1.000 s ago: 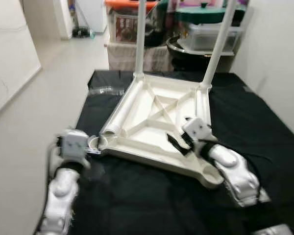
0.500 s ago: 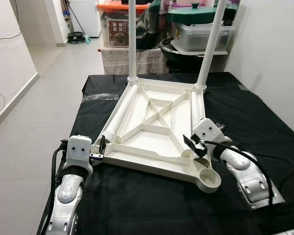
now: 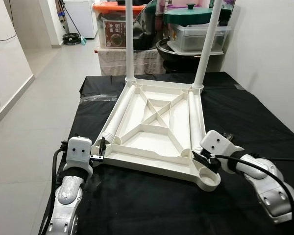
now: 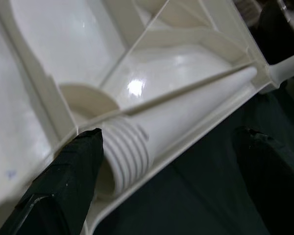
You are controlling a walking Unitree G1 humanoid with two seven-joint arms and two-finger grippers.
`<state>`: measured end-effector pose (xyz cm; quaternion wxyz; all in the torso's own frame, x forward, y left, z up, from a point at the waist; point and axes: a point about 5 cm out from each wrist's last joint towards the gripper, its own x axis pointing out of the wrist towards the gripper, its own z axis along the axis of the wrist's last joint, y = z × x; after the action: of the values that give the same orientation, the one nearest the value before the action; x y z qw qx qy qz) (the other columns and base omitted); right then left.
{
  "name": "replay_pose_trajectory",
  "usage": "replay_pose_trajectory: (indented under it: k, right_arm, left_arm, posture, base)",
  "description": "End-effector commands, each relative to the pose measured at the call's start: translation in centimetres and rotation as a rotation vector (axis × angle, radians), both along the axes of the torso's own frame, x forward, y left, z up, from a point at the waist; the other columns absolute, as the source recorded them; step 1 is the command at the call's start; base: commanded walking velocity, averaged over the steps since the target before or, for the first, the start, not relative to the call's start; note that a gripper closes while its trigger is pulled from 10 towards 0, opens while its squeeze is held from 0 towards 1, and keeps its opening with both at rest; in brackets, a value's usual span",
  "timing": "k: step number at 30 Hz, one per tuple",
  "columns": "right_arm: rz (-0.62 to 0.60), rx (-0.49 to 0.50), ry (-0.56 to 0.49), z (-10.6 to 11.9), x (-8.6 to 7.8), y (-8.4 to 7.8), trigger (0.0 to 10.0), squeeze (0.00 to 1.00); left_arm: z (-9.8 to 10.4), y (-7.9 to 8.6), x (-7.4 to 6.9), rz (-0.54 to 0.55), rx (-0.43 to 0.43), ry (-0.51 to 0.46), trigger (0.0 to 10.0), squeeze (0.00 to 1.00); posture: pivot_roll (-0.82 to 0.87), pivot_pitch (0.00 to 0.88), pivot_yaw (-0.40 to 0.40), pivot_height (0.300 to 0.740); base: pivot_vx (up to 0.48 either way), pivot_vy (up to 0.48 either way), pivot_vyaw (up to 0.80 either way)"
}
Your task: Building children table
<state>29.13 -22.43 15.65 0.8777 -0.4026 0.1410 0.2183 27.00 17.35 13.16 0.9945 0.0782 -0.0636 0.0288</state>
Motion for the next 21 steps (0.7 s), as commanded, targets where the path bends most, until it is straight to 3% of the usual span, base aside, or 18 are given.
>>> replay_pose_trajectory:
  k: [1, 7, 10, 21]
  right_arm:
    - [0.02, -0.037, 0.082, -1.4, -0.5, 0.1, 10.0, 0.0]
    - [0.028, -0.06, 0.12, -2.2, -0.8, 0.2, 10.0, 0.0]
    - [-0.078, -0.073, 0.091, -2.6, 0.6, -0.5, 10.0, 0.0]
    - [-0.106, -0.064, 0.083, -2.9, 1.5, 0.0, 10.0, 0.0]
  left_arm:
    - [-0.3, -0.1, 0.2, -0.003, 0.006, 0.013, 10.0, 0.0]
    - [-0.3, -0.1, 0.2, -0.002, 0.006, 0.013, 10.0, 0.0]
    - [-0.2, 0.0, 0.1, 0.005, 0.007, 0.013, 10.0, 0.0]
    - [-0.2, 0.0, 0.2, 0.01, 0.007, 0.011, 10.0, 0.0]
  posture:
    - [0.05, 0.0, -0.061, 0.74]
    - [0.05, 0.0, -0.063, 0.74]
    - [0.06, 0.0, -0.069, 0.74]
    - [0.06, 0.0, -0.074, 0.74]
  base:
    - [0.0, 0.0, 0.0]
    - [0.0, 0.0, 0.0]
    - [0.0, 0.0, 0.0]
    - [0.0, 0.0, 0.0]
